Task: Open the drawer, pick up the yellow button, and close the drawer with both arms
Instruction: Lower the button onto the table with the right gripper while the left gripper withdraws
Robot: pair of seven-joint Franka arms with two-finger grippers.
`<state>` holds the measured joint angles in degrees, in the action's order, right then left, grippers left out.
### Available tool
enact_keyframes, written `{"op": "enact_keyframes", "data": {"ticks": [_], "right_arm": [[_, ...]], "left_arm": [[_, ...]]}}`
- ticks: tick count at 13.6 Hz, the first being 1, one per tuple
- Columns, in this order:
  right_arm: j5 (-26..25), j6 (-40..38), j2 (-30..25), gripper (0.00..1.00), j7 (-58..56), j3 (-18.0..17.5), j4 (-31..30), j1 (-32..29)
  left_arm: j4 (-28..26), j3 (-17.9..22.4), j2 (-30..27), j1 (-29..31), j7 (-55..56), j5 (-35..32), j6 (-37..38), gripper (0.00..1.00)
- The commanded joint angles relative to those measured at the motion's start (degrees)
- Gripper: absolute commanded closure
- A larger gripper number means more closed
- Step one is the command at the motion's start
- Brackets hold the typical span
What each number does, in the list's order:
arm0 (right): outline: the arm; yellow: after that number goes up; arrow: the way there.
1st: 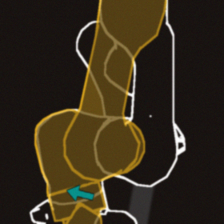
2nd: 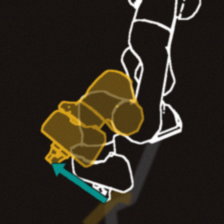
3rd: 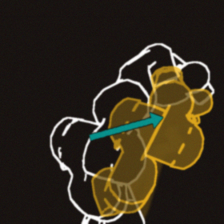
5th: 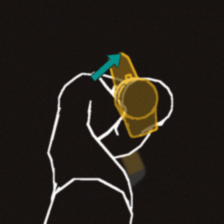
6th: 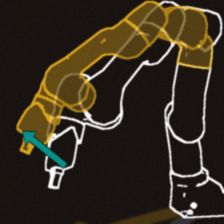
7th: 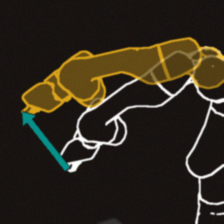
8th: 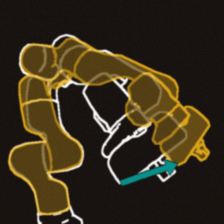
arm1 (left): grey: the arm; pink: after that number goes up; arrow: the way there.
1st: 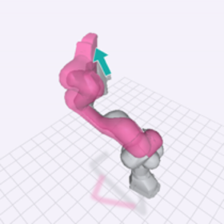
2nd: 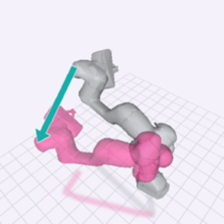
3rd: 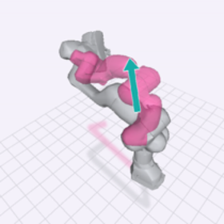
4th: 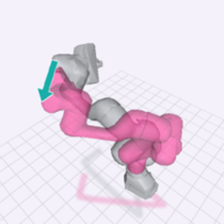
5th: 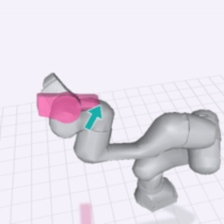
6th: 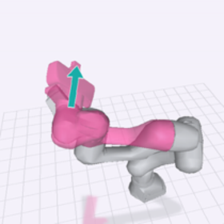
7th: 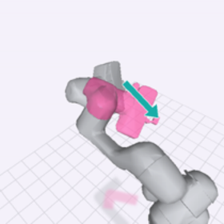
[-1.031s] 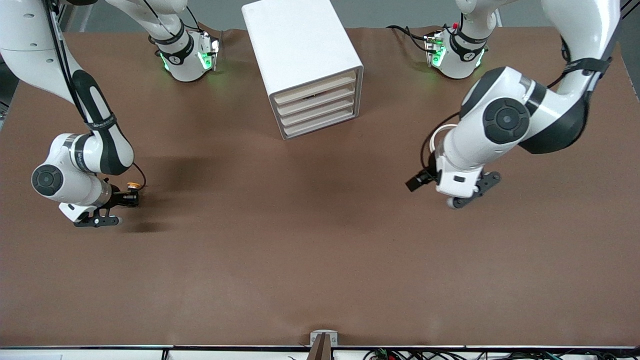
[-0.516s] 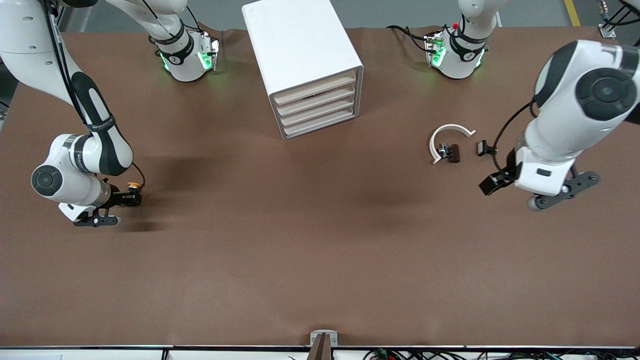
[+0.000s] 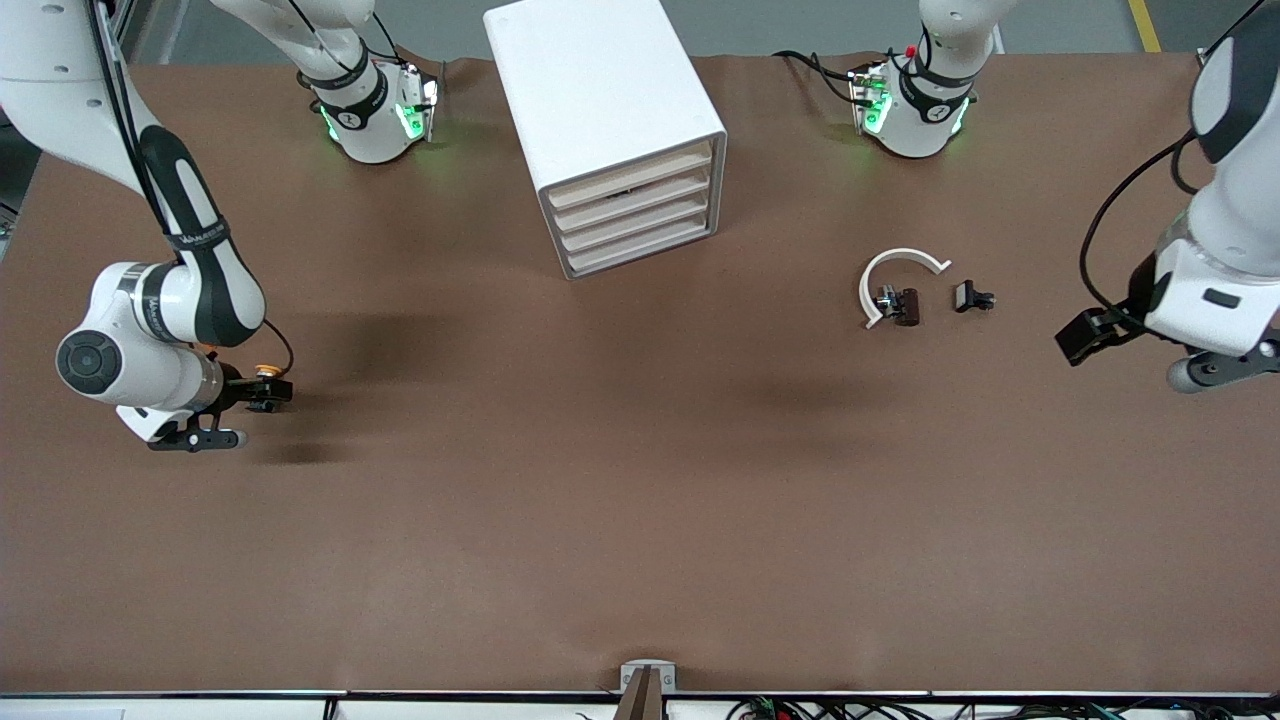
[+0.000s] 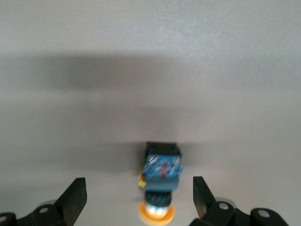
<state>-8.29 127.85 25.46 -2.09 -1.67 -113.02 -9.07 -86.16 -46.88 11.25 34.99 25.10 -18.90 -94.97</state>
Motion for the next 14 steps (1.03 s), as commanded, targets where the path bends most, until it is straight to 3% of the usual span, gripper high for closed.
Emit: {"op": "enact_keyframes", "data": {"ticks": [1, 3, 6, 8, 14], "right_arm": [[-0.94, -6.62, -6.81, 0.00, 6.56, -0.17, -1.42, 3.53], [0.37, -12.68, -12.43, 0.00, 6.66, -0.17, -1.42, 5.11], [5.29, -21.91, -20.60, 0.00, 6.66, -0.17, -1.42, 5.82], [5.39, -25.61, -25.27, 0.00, 6.66, -0.17, -1.33, 6.96], [6.26, -32.21, -34.07, 0.00, 6.66, -0.17, -0.01, 7.14]], "left_arm": [[0.38, 14.91, -5.79, -10.95, -10.65, 3.59, 1.63, 0.00], [0.12, 26.60, -8.78, -19.22, -12.53, 9.11, 3.82, 0.00], [-0.84, 39.28, -12.91, -31.70, -15.50, 10.81, 8.30, 0.00], [-3.38, 41.34, -15.54, -33.32, -17.19, 12.55, 8.40, 0.00], [-7.88, 41.34, -19.95, -33.50, -17.28, 15.64, 7.96, 0.00]]}}
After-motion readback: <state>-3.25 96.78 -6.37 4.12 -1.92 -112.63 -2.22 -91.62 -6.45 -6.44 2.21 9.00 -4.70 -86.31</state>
